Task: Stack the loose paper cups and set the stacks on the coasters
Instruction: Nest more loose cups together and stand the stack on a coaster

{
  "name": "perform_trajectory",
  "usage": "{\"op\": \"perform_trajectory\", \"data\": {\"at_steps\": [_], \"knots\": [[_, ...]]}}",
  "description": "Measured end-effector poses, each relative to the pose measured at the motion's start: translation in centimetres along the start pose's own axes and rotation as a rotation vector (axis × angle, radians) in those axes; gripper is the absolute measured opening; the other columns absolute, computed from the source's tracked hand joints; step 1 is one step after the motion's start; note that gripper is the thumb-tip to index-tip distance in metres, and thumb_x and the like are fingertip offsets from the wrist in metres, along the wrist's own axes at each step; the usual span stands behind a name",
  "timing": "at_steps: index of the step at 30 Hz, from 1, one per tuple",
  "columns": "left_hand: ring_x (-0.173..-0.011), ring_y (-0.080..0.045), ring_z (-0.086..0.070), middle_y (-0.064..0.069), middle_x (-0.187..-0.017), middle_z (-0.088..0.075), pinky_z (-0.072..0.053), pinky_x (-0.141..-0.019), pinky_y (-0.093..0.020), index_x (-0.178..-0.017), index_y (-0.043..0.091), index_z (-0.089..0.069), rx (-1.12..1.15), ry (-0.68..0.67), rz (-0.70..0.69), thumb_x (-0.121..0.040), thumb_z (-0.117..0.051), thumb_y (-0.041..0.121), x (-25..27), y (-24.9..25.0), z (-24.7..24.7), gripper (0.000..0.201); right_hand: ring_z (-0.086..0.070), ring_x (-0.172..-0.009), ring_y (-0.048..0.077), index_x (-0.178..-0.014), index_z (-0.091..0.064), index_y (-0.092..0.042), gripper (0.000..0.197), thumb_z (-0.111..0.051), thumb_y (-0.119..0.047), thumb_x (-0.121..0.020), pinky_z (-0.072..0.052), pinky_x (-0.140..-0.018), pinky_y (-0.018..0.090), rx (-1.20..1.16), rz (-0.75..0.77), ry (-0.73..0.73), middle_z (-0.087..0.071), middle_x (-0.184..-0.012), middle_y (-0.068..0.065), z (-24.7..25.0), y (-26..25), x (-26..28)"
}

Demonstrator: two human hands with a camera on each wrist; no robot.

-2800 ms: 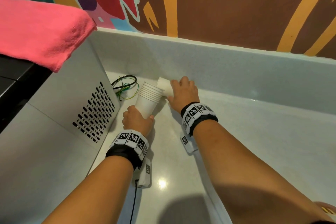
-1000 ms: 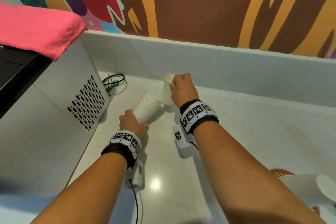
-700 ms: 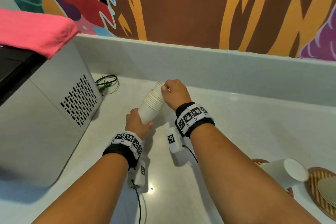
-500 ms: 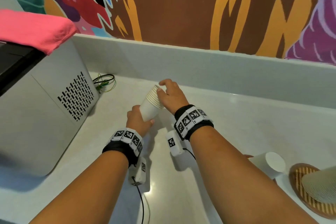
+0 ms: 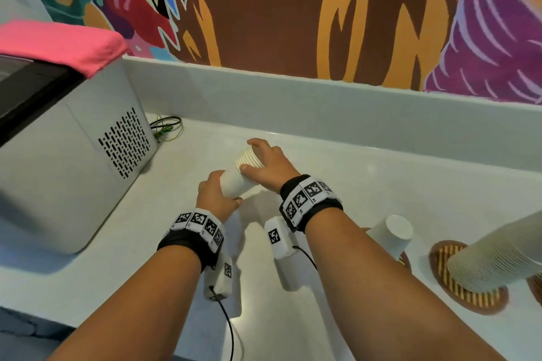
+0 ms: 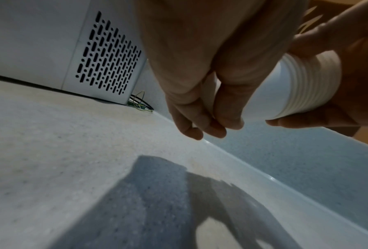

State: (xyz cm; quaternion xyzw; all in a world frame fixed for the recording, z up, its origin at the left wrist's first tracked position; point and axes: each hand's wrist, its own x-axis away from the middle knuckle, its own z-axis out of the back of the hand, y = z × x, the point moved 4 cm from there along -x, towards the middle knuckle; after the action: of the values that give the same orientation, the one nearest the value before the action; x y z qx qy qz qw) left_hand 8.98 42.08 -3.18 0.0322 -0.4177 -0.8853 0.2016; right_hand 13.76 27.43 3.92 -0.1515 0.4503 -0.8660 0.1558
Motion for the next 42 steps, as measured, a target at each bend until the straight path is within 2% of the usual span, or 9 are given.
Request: {"op": "perform_trajectory", "data": {"at_steps": [4,9,12,17,22,26,30,38,42], "knots": [[-0.105,-0.03,-0.059,-0.013,-0.121,-0.057,-0.051,-0.088,-0.039,-0.13,0.014,-0.048,0.035,-0.018,-0.047,-0.067,-0.083,0.013,1.4,-0.1,1.2,0.072,-0.05,-0.101,0.023,-0.135,-0.036,-0.034,0.06,-0.064,-0.044,-0.083,-0.043,-0.078,0.028,0.016,-0.012,0.08,-0.043,-0.126,0.008,-0.2,-0.2,2.0],[-0.099,-0.025,-0.059,-0.008,-0.117,-0.057,-0.052,-0.082,-0.037,-0.129,0.015,-0.047,0.153,-0.052,-0.107,-0.068,-0.084,0.013,3.9,-0.7,2.3,0.071,-0.06,-0.093,0.028,-0.129,-0.038,-0.032,0.06,-0.061,-0.055,-0.079,-0.057,-0.079,0.043,-0.003,-0.084,0.133,-0.052,-0.115,0.008,-1.4,-0.3,5.2],[-0.102,-0.026,-0.059,-0.009,-0.12,-0.055,-0.054,-0.085,-0.042,-0.13,0.018,-0.043,0.253,-0.102,-0.138,-0.072,-0.081,0.014,5.3,-0.7,2.5,0.07,-0.064,-0.088,0.031,-0.134,-0.034,-0.027,0.059,-0.051,-0.056,-0.086,-0.06,-0.071,0.039,-0.004,-0.161,0.16,-0.053,-0.115,0.008,-1.3,0.1,7.2],[-0.1,-0.028,-0.061,-0.013,-0.125,-0.051,-0.055,-0.085,-0.043,-0.133,0.027,-0.042,0.343,-0.164,-0.178,-0.081,-0.073,0.02,7.0,-0.1,2.4,0.061,-0.06,-0.103,0.034,-0.142,-0.027,-0.027,0.054,-0.039,-0.049,-0.094,-0.051,-0.092,0.046,-0.015,-0.232,0.223,-0.054,-0.126,0.015,-0.8,0.5,10.0],[-0.095,-0.025,-0.061,-0.012,-0.125,-0.051,-0.054,-0.09,-0.048,-0.129,0.026,-0.047,0.474,-0.162,-0.2,-0.087,-0.065,0.022,8.5,1.4,2.2,0.046,-0.056,-0.104,0.032,-0.145,-0.024,-0.024,0.05,-0.039,-0.035,-0.098,-0.047,-0.092,0.042,-0.05,-0.222,0.271,-0.052,-0.129,0.017,0.5,0.5,12.2],[-0.098,-0.023,-0.058,-0.011,-0.124,-0.049,-0.055,-0.087,-0.041,-0.129,0.018,-0.047,0.69,-0.123,-0.14,-0.09,-0.065,0.014,9.7,3.7,2.0,0.044,-0.047,-0.106,0.023,-0.144,-0.021,-0.02,0.053,-0.046,-0.02,-0.098,-0.046,-0.094,0.038,-0.21,-0.128,0.276,-0.042,-0.136,0.01,2.1,0.8,14.3],[-0.106,-0.023,-0.058,-0.003,-0.115,-0.052,-0.056,-0.089,-0.043,-0.131,0.02,-0.042,0.821,-0.137,-0.126,-0.087,-0.069,0.017,10.9,6.9,1.5,0.052,-0.05,-0.104,0.022,-0.142,-0.019,-0.018,0.074,-0.065,-0.007,-0.085,-0.048,-0.074,0.022,-0.195,-0.05,0.239,-0.04,-0.125,0.007,4.3,1.6,16.3],[-0.112,-0.02,-0.06,-0.004,-0.124,-0.058,-0.057,-0.086,-0.047,-0.132,0.033,-0.04,0.825,-0.186,-0.207,-0.059,-0.084,0.038,14.2,14.2,-3.0,0.085,-0.057,-0.099,0.021,-0.131,-0.042,-0.017,0.075,-0.078,-0.031,-0.067,-0.051,-0.079,0.032,0.166,-0.041,0.381,-0.05,-0.118,0.006,10.0,4.3,19.1],[-0.112,-0.018,-0.06,0.001,-0.122,-0.059,-0.054,-0.091,-0.048,-0.131,0.036,-0.037,0.754,-0.221,-0.215,-0.055,-0.085,0.043,15.8,16.7,-6.0,0.089,-0.063,-0.082,0.018,-0.108,-0.056,-0.02,0.059,-0.077,-0.04,-0.056,-0.053,-0.066,0.03,0.221,-0.036,0.393,-0.059,-0.106,0.007,12.6,6.2,20.2]]}}
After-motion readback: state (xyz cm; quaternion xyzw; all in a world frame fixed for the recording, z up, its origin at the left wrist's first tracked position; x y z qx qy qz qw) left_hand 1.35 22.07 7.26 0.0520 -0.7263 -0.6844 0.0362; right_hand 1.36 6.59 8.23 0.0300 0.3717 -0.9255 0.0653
